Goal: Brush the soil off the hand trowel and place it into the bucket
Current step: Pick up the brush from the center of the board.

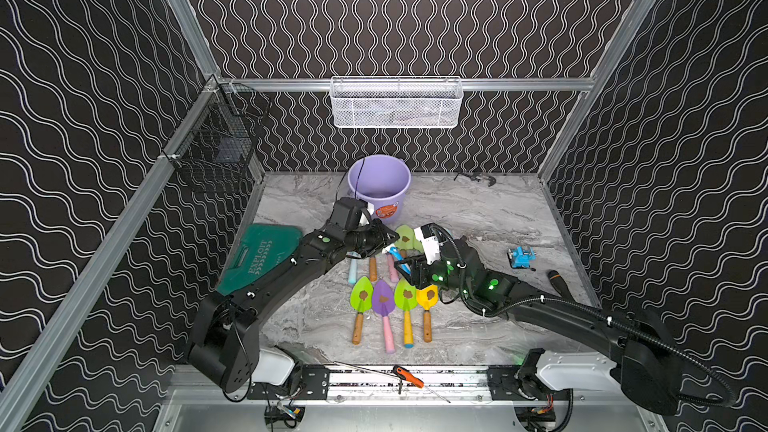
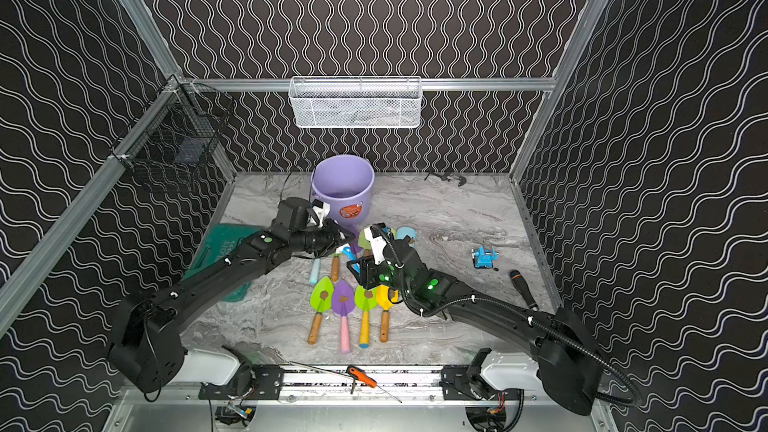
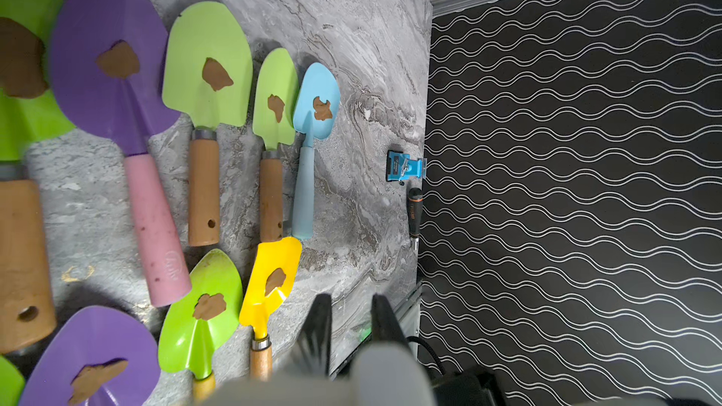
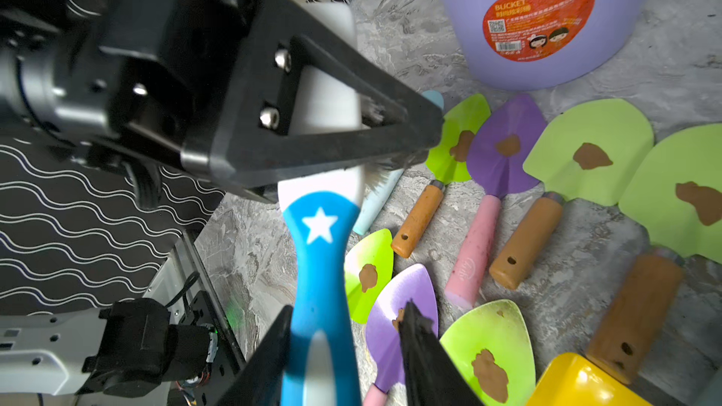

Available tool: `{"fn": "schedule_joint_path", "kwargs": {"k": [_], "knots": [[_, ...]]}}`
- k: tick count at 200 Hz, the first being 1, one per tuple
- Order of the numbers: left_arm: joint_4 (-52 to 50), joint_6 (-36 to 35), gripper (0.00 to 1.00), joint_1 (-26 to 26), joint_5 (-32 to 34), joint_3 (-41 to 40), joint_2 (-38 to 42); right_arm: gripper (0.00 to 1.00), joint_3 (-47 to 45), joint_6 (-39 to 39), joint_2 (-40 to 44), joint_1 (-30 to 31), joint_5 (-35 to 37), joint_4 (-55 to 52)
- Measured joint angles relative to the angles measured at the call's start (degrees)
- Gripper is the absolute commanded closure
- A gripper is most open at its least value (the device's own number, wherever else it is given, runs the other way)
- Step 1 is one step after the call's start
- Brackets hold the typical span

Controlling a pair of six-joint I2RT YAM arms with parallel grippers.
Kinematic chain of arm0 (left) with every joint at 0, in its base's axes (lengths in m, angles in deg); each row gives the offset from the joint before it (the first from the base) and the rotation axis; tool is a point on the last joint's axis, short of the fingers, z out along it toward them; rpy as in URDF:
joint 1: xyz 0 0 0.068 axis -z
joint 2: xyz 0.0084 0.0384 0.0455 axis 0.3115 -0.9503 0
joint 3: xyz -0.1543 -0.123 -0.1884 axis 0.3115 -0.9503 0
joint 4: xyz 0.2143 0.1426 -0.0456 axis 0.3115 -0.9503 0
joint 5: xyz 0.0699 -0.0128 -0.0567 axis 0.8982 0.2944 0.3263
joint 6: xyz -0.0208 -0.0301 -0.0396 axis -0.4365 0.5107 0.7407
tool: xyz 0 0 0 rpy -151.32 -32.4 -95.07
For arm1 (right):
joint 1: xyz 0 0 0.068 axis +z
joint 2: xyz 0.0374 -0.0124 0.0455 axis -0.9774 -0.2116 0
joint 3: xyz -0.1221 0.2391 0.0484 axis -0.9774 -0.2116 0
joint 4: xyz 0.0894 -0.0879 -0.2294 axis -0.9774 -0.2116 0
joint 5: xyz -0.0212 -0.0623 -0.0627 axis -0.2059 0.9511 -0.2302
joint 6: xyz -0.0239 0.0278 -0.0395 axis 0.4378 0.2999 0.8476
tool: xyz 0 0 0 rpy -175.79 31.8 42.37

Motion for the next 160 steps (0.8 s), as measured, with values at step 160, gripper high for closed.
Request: {"fn": "schedule_joint_path", "kwargs": {"k": [160], "knots": [[3.3, 2.9, 1.0, 0.0, -0.2, -1.8, 0.0, 0.7, -1.0, -1.0, -1.6, 1.1, 2.2, 6.6]]}}
